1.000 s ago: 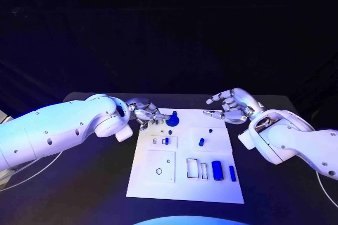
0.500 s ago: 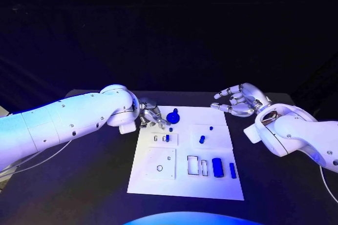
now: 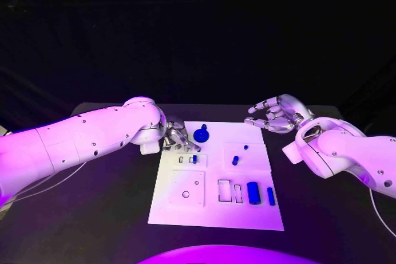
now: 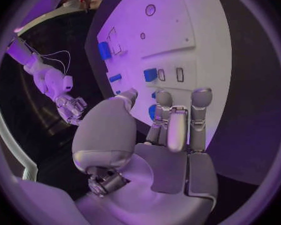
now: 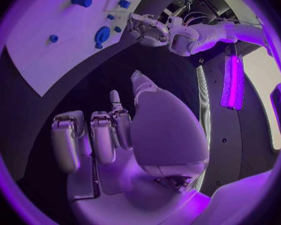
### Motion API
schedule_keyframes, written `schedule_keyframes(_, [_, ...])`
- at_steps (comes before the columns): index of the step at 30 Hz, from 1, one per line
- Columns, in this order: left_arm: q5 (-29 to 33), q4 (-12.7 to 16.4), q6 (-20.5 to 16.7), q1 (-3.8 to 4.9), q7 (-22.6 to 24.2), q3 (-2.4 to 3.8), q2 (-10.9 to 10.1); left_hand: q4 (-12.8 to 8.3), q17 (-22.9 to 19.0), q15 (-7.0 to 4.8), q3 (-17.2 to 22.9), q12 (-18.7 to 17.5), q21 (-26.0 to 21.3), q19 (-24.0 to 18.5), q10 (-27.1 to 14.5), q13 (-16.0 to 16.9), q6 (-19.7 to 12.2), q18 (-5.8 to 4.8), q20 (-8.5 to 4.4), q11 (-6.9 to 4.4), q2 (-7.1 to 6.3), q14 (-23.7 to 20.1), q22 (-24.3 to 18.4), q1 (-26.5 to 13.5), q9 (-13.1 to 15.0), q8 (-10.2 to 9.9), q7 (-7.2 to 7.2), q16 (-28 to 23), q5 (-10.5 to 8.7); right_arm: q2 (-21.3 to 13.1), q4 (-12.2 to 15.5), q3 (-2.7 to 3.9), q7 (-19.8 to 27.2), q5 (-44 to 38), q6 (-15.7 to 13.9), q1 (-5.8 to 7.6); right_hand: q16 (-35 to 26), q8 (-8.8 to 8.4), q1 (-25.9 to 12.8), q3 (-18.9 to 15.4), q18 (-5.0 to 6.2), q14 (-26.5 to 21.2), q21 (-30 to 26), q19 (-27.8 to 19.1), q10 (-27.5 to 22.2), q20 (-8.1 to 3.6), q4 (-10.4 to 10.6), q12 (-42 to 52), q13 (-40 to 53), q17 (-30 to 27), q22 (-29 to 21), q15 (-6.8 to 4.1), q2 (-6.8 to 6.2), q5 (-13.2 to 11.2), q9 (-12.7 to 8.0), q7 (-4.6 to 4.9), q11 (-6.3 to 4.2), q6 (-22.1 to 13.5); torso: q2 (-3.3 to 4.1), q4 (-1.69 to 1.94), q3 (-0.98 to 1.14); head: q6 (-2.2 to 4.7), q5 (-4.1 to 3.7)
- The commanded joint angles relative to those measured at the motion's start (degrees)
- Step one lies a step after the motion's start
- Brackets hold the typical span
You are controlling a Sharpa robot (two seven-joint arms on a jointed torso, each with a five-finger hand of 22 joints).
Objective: Assemble the parts on the task board
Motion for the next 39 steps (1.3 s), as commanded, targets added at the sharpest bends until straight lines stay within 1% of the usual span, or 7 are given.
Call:
schedule_keyframes(1, [0.87,-0.54,4.43,0.25,-0.69,-0.19,0.59,0.04,0.44,-0.12,-0.30,0.09,0.39,0.12,-0.29,-0.11,-0.27,-0.57,-0.15,0.12,0.19,0.35,0.07,-0.52,0.10,0.40,-0.02,0.12,0.09,0.17,-0.08,0.02,-0.09,-0.07,1.25,0.01,-0.38,0.33,0.37,-0.23,-0.38,5.53,0.25,6.00,-0.01,-0.10,-0.10,-0.24,8.94,13.16,15.06,-0.35,0.10,0.20,-0.01,0.01,-0.35,-0.11,-0.07,0.10,-0.01,-0.22,-0.10])
schedule_keyframes(5, [1.67,-1.13,5.75,0.24,-0.74,-0.60,1.15,0.02,0.31,-0.10,-0.41,-0.10,0.31,-0.07,-0.63,-0.42,-0.46,-0.53,-0.12,0.15,0.53,0.26,-0.10,-0.64,0.27,0.50,0.01,0.06,0.11,0.26,-0.15,0.02,-0.10,-0.11,1.48,0.01,-0.40,0.35,0.41,-0.22,-0.38,5.52,0.25,6.00,-0.04,-0.10,-0.09,-0.29,8.90,13.11,15.06,-0.35,0.16,0.30,-0.02,0.02,-0.35,-0.12,-0.10,0.10,0.00,-0.55,-0.06])
schedule_keyframes(8, [2.09,-1.41,6.10,0.24,-0.73,-0.77,1.54,0.01,0.45,-0.09,-0.44,-0.02,0.36,-0.05,-0.61,-0.30,-0.53,-0.55,-0.11,0.15,0.63,0.31,-0.01,-0.64,0.33,0.53,0.02,0.14,0.12,0.36,-0.23,0.01,-0.10,-0.12,1.57,0.01,-0.39,0.37,0.43,-0.21,-0.38,5.53,0.25,6.00,0.00,-0.11,-0.06,-0.24,8.94,13.14,15.06,-0.36,0.23,0.39,-0.02,0.01,-0.35,-0.12,-0.05,0.09,-0.02,-0.54,-0.09])
schedule_keyframes(11, [2.36,-1.74,6.26,0.24,-0.72,-0.88,1.97,0.00,0.63,-0.09,-0.44,0.09,0.44,0.05,-0.51,-0.13,-0.54,-0.58,-0.11,0.15,0.65,0.38,0.15,-0.63,0.34,0.54,0.02,0.24,0.12,0.48,-0.32,0.01,-0.11,-0.12,1.66,0.01,-0.39,0.37,0.43,-0.21,-0.38,5.53,0.25,6.00,0.00,-0.11,-0.06,-0.24,8.94,13.14,15.06,-0.36,0.23,0.39,-0.02,0.01,-0.35,-0.12,-0.06,0.07,-0.05,-0.61,-0.25])
schedule_keyframes(18, [2.53,-2.60,6.67,0.23,-0.74,-1.07,2.83,-0.10,1.00,-0.10,-0.45,0.45,0.71,0.22,-0.35,0.25,-0.57,-0.64,-0.09,0.11,1.05,0.53,0.55,-0.29,0.65,0.83,-0.04,0.50,0.21,0.69,-0.39,0.01,-0.08,-0.13,1.74,0.01,-0.36,0.40,0.44,-0.20,-0.38,5.55,0.25,6.00,0.09,-0.11,-0.04,-0.12,9.03,13.22,15.06,-0.36,0.30,0.46,-0.01,0.01,-0.35,-0.10,-0.06,0.09,0.05,-0.72,-0.38])
schedule_keyframes(24, [2.58,-3.45,6.83,0.22,-0.75,-1.28,3.48,-0.17,1.04,-0.12,-0.38,0.60,0.82,0.22,-0.36,0.35,-0.64,-0.65,-0.08,0.08,1.35,0.54,0.67,0.21,0.92,1.07,-0.09,0.56,0.29,0.78,-0.44,0.01,-0.06,-0.13,1.70,0.00,-0.37,0.44,0.46,-0.18,-0.38,5.54,0.25,6.00,0.13,-0.11,-0.03,-0.07,9.06,13.21,15.06,-0.36,0.38,0.52,-0.01,0.00,-0.36,-0.08,-0.08,0.13,0.01,-0.77,-0.37])
schedule_keyframes(39, [3.26,-5.37,6.13,0.14,-0.70,-1.73,4.99,-0.19,1.33,-0.16,-0.19,0.86,1.05,0.24,-0.36,0.55,-0.78,-0.67,-0.09,0.02,1.80,0.64,0.93,1.10,1.37,1.45,-0.14,0.79,0.36,1.10,-0.74,0.00,-0.18,-0.13,1.85,-0.04,-0.36,0.50,0.49,-0.15,-0.38,5.55,0.25,6.00,0.16,-0.12,-0.03,-0.04,9.08,13.21,15.06,-0.37,0.50,0.62,0.00,-0.01,-0.37,-0.03,-0.06,0.09,0.09,-0.74,-0.35])
